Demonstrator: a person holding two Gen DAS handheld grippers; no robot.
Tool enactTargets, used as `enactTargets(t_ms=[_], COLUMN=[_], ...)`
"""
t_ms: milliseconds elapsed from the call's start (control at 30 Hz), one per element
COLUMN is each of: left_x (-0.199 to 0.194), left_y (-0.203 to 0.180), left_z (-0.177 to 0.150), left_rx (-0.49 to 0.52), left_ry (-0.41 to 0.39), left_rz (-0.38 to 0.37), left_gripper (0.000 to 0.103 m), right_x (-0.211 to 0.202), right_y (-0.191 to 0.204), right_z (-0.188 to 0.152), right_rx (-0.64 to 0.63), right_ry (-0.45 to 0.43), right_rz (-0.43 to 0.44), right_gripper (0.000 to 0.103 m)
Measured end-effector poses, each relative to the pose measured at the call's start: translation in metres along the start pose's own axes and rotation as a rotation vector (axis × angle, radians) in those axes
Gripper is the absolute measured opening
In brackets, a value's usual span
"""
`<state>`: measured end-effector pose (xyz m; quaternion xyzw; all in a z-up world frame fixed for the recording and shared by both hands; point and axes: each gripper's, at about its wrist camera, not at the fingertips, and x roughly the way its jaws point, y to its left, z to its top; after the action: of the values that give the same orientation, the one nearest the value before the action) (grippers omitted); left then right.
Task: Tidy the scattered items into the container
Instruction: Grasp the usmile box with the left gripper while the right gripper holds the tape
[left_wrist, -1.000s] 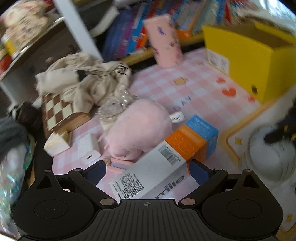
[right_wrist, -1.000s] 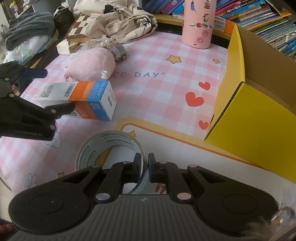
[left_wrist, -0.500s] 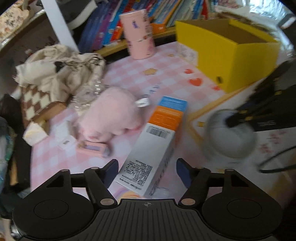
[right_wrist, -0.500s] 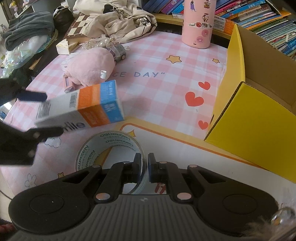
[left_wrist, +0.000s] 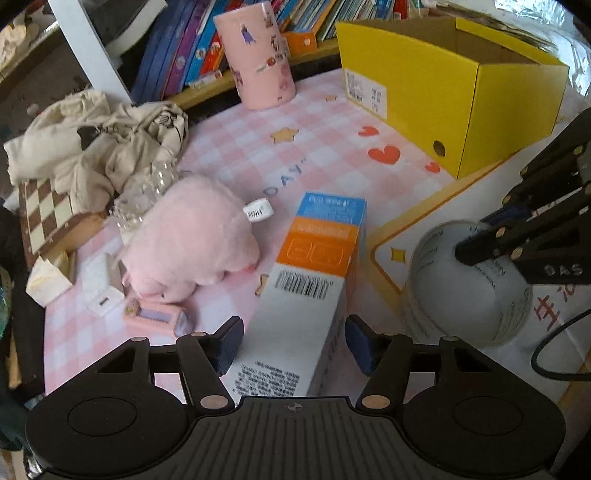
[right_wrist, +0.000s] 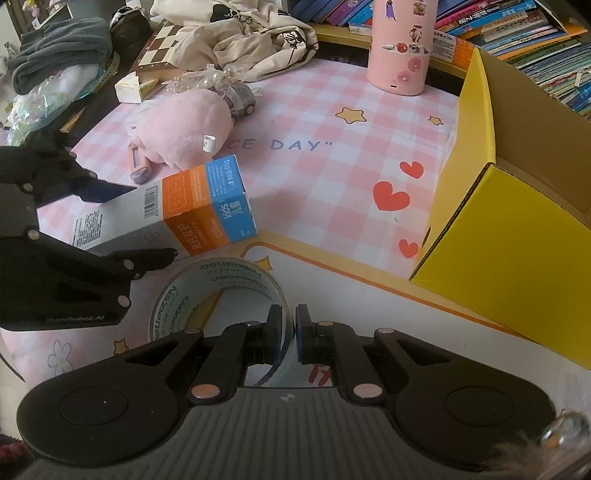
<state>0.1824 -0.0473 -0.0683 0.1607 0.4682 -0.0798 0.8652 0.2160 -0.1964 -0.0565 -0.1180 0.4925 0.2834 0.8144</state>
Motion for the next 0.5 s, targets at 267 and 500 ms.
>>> enactTargets(t_ms=[267, 500], left_x=[-0.013, -0.034], left_y=[0.007, 0.012], left_z=[-0.008, -0.034], left_rx=[-0.115, -0.293], left_ry=[-0.031, -0.054], left_rz=[-0.046, -0.081], left_gripper=[0.042, 0.038], right_x=[-0.001, -0.009], right_y=[0.001, 0.007], right_z=[-0.002, -0.006], right_rx=[0.008, 0.014], right_ry=[-0.003, -0.038], right_rz=[-0.001, -0.011], right_gripper=[0.008, 0.007])
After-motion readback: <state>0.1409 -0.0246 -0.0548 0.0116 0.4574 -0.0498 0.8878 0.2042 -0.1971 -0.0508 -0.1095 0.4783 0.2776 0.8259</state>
